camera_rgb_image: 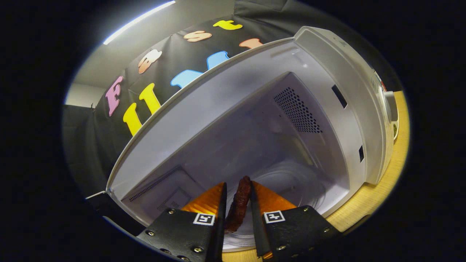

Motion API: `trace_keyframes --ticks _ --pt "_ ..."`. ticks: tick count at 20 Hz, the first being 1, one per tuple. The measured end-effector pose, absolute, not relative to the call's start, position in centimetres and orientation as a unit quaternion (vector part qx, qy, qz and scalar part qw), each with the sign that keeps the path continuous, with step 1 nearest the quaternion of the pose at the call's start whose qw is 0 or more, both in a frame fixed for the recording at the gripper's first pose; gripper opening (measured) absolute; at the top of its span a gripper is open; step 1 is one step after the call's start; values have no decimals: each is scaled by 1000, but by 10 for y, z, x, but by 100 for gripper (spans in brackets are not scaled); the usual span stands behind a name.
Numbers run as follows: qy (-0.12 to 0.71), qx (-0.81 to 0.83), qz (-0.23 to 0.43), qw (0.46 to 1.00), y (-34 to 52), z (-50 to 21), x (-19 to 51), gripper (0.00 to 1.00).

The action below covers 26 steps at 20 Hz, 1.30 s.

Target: Open the microwave, put the food inside, and close the microwave door.

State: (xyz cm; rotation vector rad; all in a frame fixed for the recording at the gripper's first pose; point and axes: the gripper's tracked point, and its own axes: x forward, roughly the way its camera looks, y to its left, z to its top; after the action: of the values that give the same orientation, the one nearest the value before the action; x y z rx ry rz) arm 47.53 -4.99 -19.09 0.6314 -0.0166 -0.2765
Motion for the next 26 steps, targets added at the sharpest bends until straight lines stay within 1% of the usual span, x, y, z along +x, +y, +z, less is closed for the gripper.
trace_keyframes --ticks 1,2,4,6,7,8,12,14,18,22,24,26 --pt "-3 292 -139 946 -51 -193 474 39" --pt "2 277 -140 951 -50 -196 472 40" --pt "8 245 -157 957 -56 -199 468 50" --pt "19 225 -191 955 -68 -205 461 70" --pt "18 214 -195 957 -72 -199 460 77" --pt "17 207 -188 960 -69 -195 458 86" --pt "-9 185 -152 971 -44 -157 428 86" --pt "-27 177 -120 976 -27 -133 402 86" --pt "-48 141 -5 989 42 -72 326 86" --pt "-76 105 97 987 119 -18 226 85" --pt "-76 110 137 981 156 -8 185 85" --pt "-46 100 182 977 196 -13 153 85"
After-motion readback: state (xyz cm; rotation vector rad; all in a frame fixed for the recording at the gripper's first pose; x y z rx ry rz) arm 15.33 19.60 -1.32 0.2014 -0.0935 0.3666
